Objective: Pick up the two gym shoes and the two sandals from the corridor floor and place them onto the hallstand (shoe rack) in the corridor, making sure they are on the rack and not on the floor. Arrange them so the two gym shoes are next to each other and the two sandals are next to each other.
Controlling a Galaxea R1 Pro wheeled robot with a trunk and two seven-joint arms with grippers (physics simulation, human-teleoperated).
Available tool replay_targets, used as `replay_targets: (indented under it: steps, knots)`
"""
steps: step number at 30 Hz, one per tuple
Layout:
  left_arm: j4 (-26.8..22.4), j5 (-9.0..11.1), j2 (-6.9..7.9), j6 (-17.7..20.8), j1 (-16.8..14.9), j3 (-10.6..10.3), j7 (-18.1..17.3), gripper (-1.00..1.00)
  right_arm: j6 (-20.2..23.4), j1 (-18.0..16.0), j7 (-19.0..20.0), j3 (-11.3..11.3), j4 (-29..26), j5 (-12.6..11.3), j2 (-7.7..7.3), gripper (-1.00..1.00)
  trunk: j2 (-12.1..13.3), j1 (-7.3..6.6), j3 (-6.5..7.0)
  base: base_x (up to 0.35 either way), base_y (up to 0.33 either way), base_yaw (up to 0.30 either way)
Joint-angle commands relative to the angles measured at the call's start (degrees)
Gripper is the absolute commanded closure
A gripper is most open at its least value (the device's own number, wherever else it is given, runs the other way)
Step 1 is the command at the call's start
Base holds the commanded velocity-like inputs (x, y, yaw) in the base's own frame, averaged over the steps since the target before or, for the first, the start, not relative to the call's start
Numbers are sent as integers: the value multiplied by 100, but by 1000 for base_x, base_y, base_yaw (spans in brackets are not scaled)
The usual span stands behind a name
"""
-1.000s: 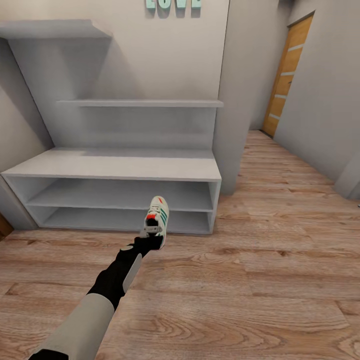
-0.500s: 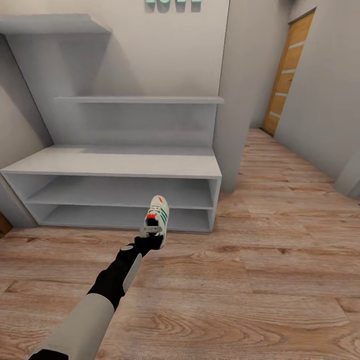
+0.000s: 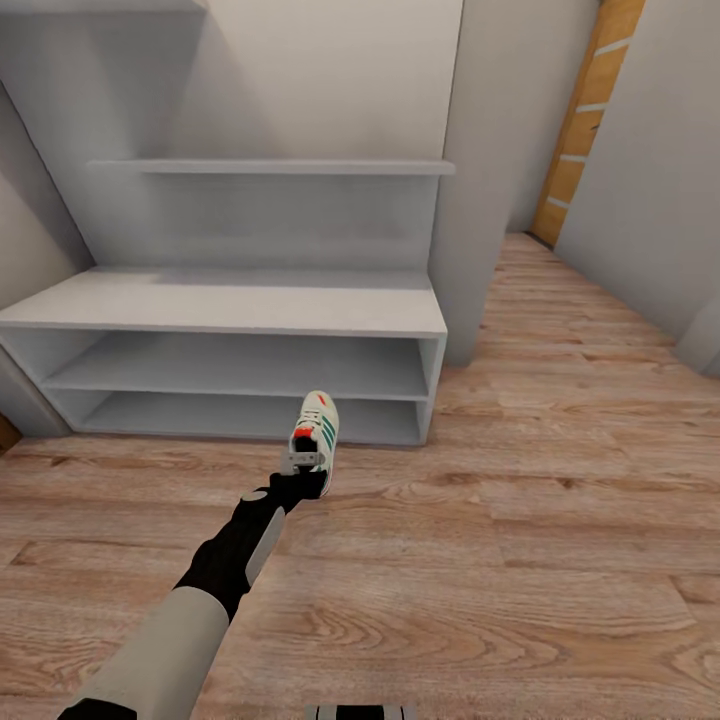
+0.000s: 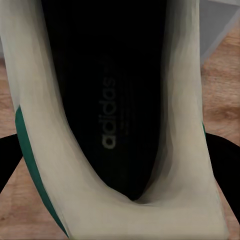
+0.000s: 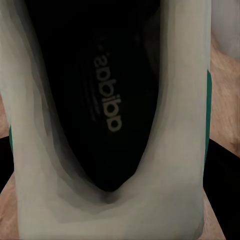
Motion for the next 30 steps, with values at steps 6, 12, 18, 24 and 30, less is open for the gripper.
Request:
replay_targets:
  steps: [6, 12, 18, 24, 30]
  knots:
    - [-3, 51, 1, 17, -2, -12, 5, 100, 26, -5, -1, 1, -4, 22, 0, 100, -2, -1, -15, 15, 0, 0]
    - [0, 52, 1, 6, -2, -15, 5, 100, 26, -5, -2, 2, -4, 27, 0, 100, -2, -1, -16, 282, -29, 0]
    - [9, 53, 1, 5, -2, -15, 5, 100, 26, -5, -2, 1, -5, 30, 0, 100, -2, -1, -16, 344, -62, 0]
    - [9, 53, 1, 5, -1, -8, 2, 100, 26, -5, -2, 2, -11, 30, 0, 100, -2, -1, -16, 349, -9, 0]
    - [11, 53, 3, 5, -1, -8, -4, 100, 26, -5, -2, 3, -12, 30, 0, 100, -2, -1, -16, 349, -6, 0]
